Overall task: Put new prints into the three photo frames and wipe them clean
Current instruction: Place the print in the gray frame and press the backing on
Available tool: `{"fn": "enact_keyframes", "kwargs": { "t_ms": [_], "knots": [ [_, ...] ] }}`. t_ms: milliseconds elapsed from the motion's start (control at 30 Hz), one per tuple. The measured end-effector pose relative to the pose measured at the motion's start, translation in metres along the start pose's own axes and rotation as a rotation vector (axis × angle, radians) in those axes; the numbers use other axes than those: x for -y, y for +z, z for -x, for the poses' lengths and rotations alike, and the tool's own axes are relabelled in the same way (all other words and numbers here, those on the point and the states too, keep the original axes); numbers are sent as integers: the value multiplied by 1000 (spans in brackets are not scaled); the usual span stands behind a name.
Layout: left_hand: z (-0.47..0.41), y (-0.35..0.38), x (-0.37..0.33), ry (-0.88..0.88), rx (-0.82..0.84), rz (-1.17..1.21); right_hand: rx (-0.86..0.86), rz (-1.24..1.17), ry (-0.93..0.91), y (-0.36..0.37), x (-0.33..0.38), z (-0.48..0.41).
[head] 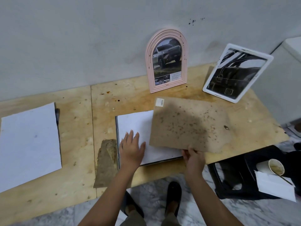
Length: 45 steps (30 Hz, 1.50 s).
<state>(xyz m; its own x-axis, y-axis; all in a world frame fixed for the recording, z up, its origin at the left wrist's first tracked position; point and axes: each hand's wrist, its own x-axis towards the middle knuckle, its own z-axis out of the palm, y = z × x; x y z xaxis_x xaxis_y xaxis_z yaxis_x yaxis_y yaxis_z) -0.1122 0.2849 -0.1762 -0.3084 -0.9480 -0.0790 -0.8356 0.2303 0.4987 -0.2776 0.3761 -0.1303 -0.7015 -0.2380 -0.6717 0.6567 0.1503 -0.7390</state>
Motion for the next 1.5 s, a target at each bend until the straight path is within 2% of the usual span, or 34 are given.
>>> {"fn": "enact_keyframes", "kwargs": {
  "t_ms": [67,133,167,200,300,400,467,533,667,733,833,867,933,967,1033,1167,1233,1300,1333,1400,1433,1500],
  "knots": [
    [-3,-16,-3,-75,-45,429,61,61,-38,6,-9,10],
    [-8,-38,-13,-292,-36,1009,144,98,-64,11,-18,18],
    [-13,-45,-12,-404,-24,1194,180,118,-76,13,-22,21],
    [-17,-52,-11,-473,-5,1260,212,140,-89,15,-25,23],
    [-25,-65,-3,-495,-38,1190,312,206,-163,18,-24,24],
    [-31,-76,2,-469,-119,987,503,262,-258,24,-6,20],
    [-34,-87,-3,-403,-201,815,610,369,-369,30,14,16],
    [-38,-99,-10,-330,-270,723,646,496,-530,41,39,15],
    [-48,-131,-29,-263,-388,849,593,600,-812,66,91,17],
    [-51,-151,-40,-233,-499,866,666,668,-877,76,118,19],
    [-49,-177,-51,-92,-658,725,833,928,-983,89,151,22],
    [-49,-183,-54,-28,-630,667,863,1005,-1027,95,159,23],
    [-50,-187,-61,68,-452,584,903,1155,-1114,104,176,30],
    [-50,-185,-63,82,-357,543,909,1219,-1157,109,182,33],
    [-49,-175,-60,10,-301,509,935,1318,-1255,118,192,40],
    [-36,-156,-49,-206,-223,860,974,1410,-1411,133,202,48],
    [-30,-145,-45,-245,-224,975,898,1354,-1514,139,197,43],
    [-28,-135,-42,-272,-236,1020,722,1215,-1597,139,186,36],
    [-27,-130,-39,-295,-231,1045,601,1183,-1579,137,180,29],
    [-25,-121,-31,-357,-224,1104,402,1173,-1396,127,170,16],
    [-24,-118,-27,-391,-213,1123,365,1164,-1266,122,164,6],
    [-24,-111,-20,-457,-202,1139,419,1076,-952,113,151,-10]
  ]
}}
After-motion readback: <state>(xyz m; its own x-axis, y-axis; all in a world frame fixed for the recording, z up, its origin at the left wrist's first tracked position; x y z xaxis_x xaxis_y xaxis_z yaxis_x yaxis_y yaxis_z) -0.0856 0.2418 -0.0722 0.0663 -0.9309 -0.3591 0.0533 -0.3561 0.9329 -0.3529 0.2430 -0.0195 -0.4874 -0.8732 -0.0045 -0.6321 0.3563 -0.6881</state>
